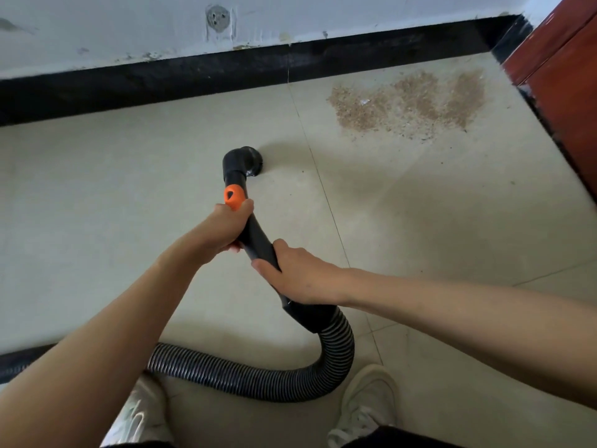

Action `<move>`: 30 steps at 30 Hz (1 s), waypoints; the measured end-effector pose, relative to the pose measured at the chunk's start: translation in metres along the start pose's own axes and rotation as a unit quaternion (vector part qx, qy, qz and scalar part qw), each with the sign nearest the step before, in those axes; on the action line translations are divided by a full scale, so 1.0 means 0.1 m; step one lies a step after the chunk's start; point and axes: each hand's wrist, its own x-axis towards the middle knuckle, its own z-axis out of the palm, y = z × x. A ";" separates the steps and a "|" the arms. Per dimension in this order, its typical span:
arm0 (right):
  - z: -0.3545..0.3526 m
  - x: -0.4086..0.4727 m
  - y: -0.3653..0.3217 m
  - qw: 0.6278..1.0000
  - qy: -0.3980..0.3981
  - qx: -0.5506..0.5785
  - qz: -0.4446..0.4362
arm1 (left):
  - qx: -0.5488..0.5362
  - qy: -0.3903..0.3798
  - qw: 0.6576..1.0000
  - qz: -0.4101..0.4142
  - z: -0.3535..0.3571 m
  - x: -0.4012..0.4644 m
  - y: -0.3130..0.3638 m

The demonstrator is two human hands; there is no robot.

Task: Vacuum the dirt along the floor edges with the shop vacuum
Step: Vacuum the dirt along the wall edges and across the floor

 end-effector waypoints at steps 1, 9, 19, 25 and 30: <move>0.02 -0.02 -0.01 1.000 -0.005 0.004 0.000 | 0.011 -0.023 1.000 0.000 -0.04 -0.02 -0.01; 0.15 -0.24 0.06 0.998 -0.010 0.068 0.013 | 0.104 -0.091 0.990 -0.011 0.08 -0.17 0.13; 0.07 -0.22 0.22 0.985 -0.124 0.119 0.010 | 0.143 -0.043 0.989 0.001 0.22 -0.07 0.06; -0.31 -0.07 0.42 0.920 -0.298 0.235 0.098 | 0.210 -0.104 0.972 0.014 0.25 -0.17 0.07; -0.65 0.23 0.58 0.976 0.033 0.191 0.102 | 0.215 -0.116 0.969 0.025 0.16 -0.13 0.04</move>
